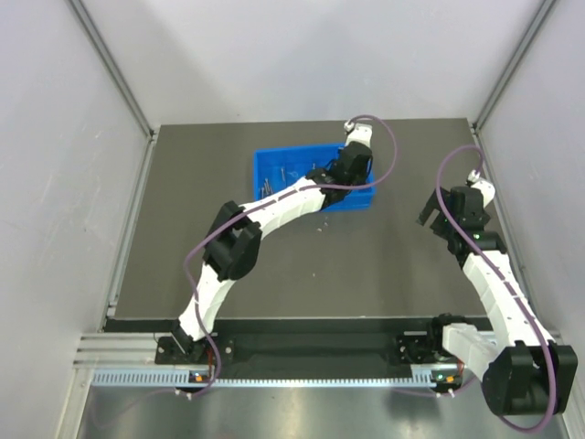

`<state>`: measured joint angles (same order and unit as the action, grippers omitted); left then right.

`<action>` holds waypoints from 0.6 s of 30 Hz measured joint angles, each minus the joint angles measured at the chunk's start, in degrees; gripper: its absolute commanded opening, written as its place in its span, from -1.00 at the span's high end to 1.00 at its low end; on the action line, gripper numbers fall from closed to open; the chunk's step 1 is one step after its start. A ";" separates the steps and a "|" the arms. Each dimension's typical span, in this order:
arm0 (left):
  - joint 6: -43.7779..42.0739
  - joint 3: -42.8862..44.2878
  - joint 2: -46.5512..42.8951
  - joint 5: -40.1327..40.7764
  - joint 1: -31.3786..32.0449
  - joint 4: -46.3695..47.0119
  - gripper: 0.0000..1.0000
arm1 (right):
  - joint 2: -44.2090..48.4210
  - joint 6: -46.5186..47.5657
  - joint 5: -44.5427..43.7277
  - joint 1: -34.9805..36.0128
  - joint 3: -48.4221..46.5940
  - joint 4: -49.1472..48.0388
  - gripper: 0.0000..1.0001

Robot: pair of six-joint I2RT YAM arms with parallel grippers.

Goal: Sort the screws and nuts into containers

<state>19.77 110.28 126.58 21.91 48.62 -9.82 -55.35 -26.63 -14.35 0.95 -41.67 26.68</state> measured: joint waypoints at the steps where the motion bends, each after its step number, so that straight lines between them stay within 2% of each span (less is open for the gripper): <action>1: -0.02 0.96 1.51 -0.13 -0.35 -0.42 0.93 | -0.15 0.00 -0.15 0.00 0.00 -0.04 -1.00; 5: -0.04 3.08 5.97 -0.48 -1.44 -1.97 0.84 | -1.31 0.00 -0.55 0.00 0.00 -0.02 -0.99; 8: -0.50 3.08 6.80 -0.68 -2.16 -3.69 0.48 | -1.92 0.00 -0.57 0.00 0.00 -0.04 -0.99; 9: -0.61 3.08 6.80 -0.87 -2.34 -3.93 0.28 | -2.05 0.00 -0.55 0.00 0.00 -0.07 -1.00; 11: -1.16 3.08 6.73 -1.25 -2.49 -3.65 0.14 | -2.19 0.00 -0.50 0.00 0.00 -0.07 -0.99; 15: -2.40 2.62 6.25 -1.64 -2.45 -3.69 0.07 | -2.29 0.00 -0.13 0.00 0.00 -0.48 -0.99; 18: -2.89 -1.64 2.78 -2.38 -2.38 -3.80 0.07 | -3.02 0.00 0.81 0.00 0.00 -0.50 -0.99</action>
<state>16.88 108.64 129.36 19.53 46.24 -13.63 -58.37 -26.63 -13.54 0.95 -41.67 26.17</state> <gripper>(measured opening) 0.463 0.996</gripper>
